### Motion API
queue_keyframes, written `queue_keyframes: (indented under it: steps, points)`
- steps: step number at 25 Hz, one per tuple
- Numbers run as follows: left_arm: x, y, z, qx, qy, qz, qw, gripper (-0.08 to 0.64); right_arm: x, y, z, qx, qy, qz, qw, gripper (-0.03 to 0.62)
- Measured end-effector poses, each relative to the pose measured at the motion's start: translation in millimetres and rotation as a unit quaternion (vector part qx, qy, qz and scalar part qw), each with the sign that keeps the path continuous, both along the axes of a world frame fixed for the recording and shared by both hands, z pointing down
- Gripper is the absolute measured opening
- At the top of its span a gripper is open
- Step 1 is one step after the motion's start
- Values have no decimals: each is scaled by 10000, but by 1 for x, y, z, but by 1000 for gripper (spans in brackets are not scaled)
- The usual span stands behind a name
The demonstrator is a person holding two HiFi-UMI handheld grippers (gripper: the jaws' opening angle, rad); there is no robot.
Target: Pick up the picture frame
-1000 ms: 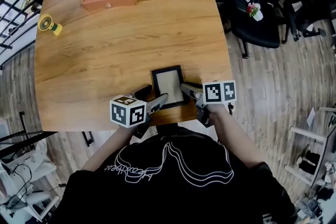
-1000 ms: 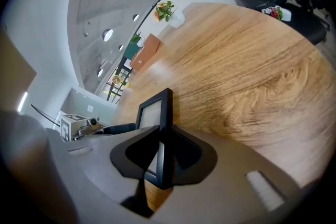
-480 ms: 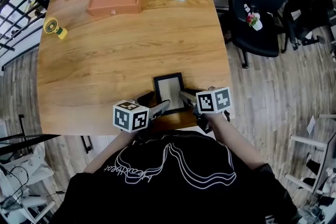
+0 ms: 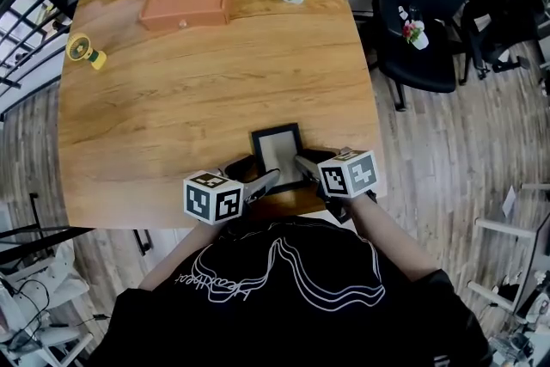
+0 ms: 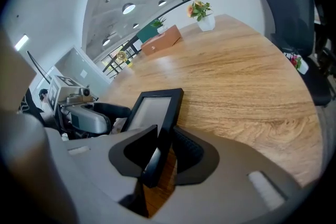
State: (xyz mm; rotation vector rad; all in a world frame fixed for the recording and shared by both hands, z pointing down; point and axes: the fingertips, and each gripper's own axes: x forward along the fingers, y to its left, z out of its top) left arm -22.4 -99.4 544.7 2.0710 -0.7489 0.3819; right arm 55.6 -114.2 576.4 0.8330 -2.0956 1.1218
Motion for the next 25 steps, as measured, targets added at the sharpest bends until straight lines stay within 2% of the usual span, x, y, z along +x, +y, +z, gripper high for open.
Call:
queue_keyframes:
  steps: [8,17,21,25]
  points:
    - [1,0,2,4,-41,43,10000,318,-1,0,3,17,148,-143,9998,121]
    - [0,-2,3,-66,-87,58,9999,316,2,-5,2,-588,-748,400,9947,104]
    - [4,-3,3,-124,-88,155,9998,313,3,-6,1,-746,-929,480,9917,101]
    - [7,-7,5,-125,-158,124,9997,263,3,-7,1,-846,-1024,478,9900,101]
